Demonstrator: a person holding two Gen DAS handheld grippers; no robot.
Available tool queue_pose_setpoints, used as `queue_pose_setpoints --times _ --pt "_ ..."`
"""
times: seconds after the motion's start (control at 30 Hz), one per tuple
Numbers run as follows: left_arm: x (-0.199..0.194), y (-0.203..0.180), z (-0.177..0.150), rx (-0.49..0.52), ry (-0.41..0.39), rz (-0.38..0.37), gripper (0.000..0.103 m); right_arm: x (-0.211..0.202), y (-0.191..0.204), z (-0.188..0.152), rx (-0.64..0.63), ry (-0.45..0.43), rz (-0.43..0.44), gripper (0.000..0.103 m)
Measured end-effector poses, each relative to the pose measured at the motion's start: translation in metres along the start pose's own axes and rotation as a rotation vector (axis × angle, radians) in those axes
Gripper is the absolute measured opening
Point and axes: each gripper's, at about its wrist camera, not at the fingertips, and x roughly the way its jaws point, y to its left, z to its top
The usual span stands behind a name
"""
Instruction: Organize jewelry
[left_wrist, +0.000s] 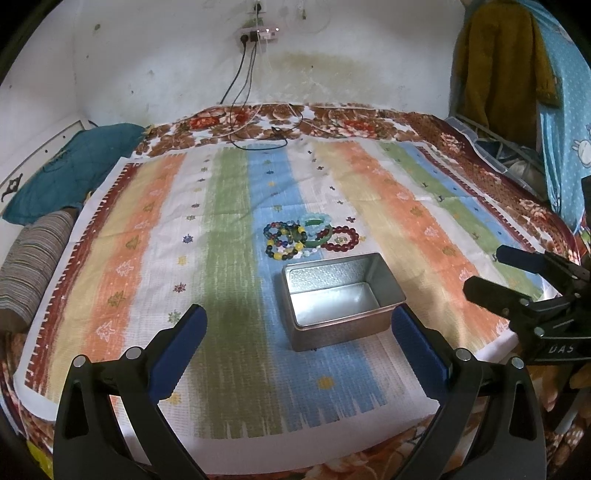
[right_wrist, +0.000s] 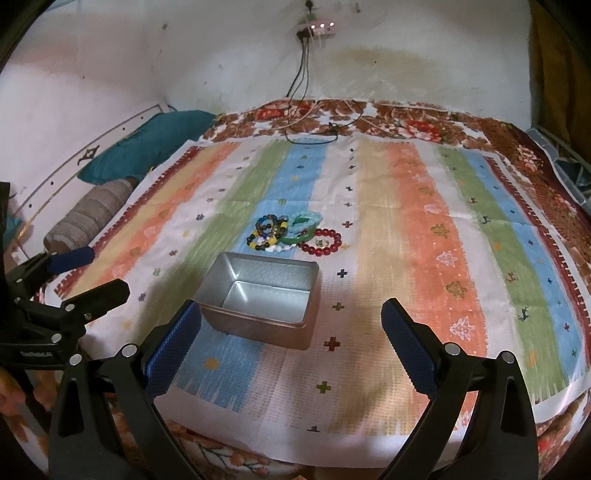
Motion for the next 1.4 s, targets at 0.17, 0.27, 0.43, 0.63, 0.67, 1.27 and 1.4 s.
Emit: queue_pose_setpoints --times 0.17,0.27,0.43,0.63,0.67,1.27,1.4 --pt "0.007 -0.001 0.01 0.014 0.005 0.024 0.097 0.004 0.004 0.004 -0.022 0.007 0.001 0.099" --pt "0.01 0.0 0.015 0.02 0.004 0.036 0.097 0.006 0.004 0.006 -0.026 0.008 0.001 0.099" --pt "0.016 0.002 0.022 0.021 0.014 0.045 0.097 0.009 0.003 0.012 -0.035 0.009 -0.006 0.099" --pt "0.022 0.005 0.031 0.033 0.018 0.061 0.097 0.015 0.0 0.02 -0.02 0.009 0.009 0.099" --pt "0.024 0.004 0.032 0.031 0.019 0.064 0.097 0.016 0.0 0.022 -0.022 0.012 0.01 0.099" --pt "0.075 0.02 0.075 -0.032 0.093 0.082 0.097 0.055 -0.009 0.058 0.02 0.065 -0.008 0.099" --pt "0.086 0.026 0.083 -0.051 0.109 0.089 0.097 0.065 -0.015 0.065 0.029 0.073 -0.027 0.099"
